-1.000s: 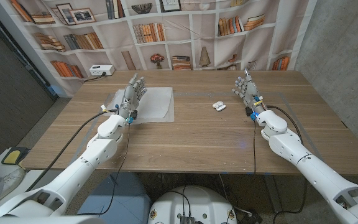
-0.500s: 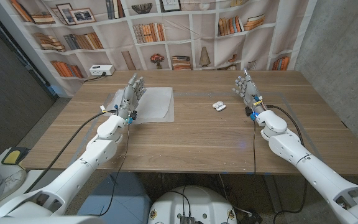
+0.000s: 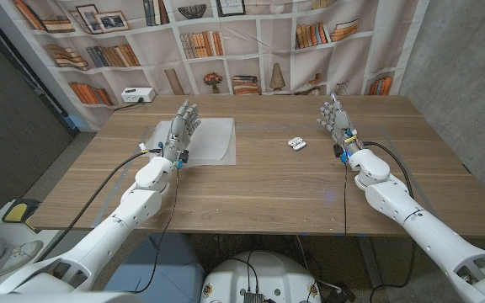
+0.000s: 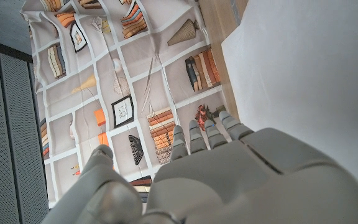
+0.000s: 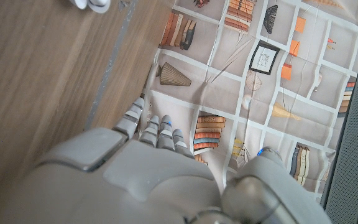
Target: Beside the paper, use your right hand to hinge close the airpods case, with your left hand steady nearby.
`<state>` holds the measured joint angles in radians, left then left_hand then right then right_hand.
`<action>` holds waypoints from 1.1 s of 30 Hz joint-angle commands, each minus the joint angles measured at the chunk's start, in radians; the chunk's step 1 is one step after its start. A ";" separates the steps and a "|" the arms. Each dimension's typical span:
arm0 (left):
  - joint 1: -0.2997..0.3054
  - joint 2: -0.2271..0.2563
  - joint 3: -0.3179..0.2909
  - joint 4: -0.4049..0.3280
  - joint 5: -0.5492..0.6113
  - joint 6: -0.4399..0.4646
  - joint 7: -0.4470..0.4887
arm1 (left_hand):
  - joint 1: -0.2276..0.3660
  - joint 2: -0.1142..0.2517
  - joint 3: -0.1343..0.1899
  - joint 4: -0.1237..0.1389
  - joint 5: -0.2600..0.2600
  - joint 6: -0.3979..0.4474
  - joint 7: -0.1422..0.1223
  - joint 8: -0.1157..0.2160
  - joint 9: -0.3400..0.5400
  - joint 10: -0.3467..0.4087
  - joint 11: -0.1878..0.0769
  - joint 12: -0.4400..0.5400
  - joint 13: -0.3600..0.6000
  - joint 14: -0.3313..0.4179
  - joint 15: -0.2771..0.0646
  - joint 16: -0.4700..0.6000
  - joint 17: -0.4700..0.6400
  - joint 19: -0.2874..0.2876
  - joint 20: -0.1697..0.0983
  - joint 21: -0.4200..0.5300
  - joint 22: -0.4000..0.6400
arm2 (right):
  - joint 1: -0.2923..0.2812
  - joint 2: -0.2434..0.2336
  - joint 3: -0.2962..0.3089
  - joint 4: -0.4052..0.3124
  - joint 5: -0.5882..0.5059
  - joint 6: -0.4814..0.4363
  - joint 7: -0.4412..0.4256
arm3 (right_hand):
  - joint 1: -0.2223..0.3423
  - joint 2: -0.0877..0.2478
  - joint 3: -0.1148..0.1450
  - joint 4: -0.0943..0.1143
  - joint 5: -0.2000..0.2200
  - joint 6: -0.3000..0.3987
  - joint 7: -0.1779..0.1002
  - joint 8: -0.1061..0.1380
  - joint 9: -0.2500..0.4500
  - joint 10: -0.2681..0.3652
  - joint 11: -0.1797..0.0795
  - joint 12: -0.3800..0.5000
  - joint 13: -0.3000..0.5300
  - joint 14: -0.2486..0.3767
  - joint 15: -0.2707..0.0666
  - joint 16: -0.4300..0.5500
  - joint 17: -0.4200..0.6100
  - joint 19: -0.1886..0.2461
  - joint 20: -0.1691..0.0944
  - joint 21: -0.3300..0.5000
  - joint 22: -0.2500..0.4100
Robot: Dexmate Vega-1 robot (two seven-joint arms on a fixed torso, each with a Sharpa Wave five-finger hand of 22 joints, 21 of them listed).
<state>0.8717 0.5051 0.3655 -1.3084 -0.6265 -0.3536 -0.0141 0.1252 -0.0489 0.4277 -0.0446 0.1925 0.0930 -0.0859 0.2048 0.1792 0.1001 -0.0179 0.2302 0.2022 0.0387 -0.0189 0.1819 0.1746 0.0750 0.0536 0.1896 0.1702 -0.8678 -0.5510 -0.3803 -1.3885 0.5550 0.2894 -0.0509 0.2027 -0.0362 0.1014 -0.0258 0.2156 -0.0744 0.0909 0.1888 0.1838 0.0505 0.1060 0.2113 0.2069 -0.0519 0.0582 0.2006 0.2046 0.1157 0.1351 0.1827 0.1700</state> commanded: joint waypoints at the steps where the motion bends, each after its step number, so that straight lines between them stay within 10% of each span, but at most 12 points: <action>1: -0.010 -0.032 0.009 0.035 0.026 -0.042 0.023 | 0.007 0.006 0.001 -0.009 0.005 0.031 -0.010 0.004 0.003 0.025 -0.002 0.009 0.004 0.013 -0.009 0.009 0.005 0.010 -0.007 0.005 0.005 | 0.000 -0.034 -0.006 -0.030 -0.029 -0.026 -0.003 | 0.031 0.006 0.011 -0.019 0.003 -0.016 0.000 0.005 0.003 -0.011 0.009 -0.003 0.002 -0.016 0.006 -0.005 0.001 -0.015 0.002 -0.002 0.002; 33: 0.051 -0.033 0.002 -0.020 0.028 -0.064 0.057 | 0.014 0.015 0.002 -0.022 0.003 0.075 -0.010 0.002 0.002 0.057 0.000 0.014 0.003 0.033 -0.015 0.008 0.004 0.025 -0.017 0.007 0.005 | -0.053 -0.128 -0.026 -0.218 -0.201 -0.188 -0.167 | 0.170 0.017 0.055 -0.101 -0.013 -0.047 -0.010 0.011 0.006 -0.004 0.010 0.002 0.008 -0.080 0.026 -0.014 0.002 -0.075 0.010 -0.008 0.002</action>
<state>0.9107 0.4769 0.3656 -1.3249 -0.5945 -0.4116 0.0453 0.1345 -0.0395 0.4290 -0.0624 0.1925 0.1643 -0.0965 0.2070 0.1790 0.1590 -0.0197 0.2455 0.2021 0.0696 -0.0373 0.1897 0.1744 0.0929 0.0357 0.1896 0.1701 -0.9076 -0.6510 -0.3950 -1.5476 0.4271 0.1524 -0.1615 0.3551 -0.0193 0.1524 -0.1154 0.2069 -0.1135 0.0807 0.1926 0.1837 0.0493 0.1158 0.2112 0.2118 -0.1133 0.0794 0.1888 0.2048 0.0581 0.1406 0.1771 0.1699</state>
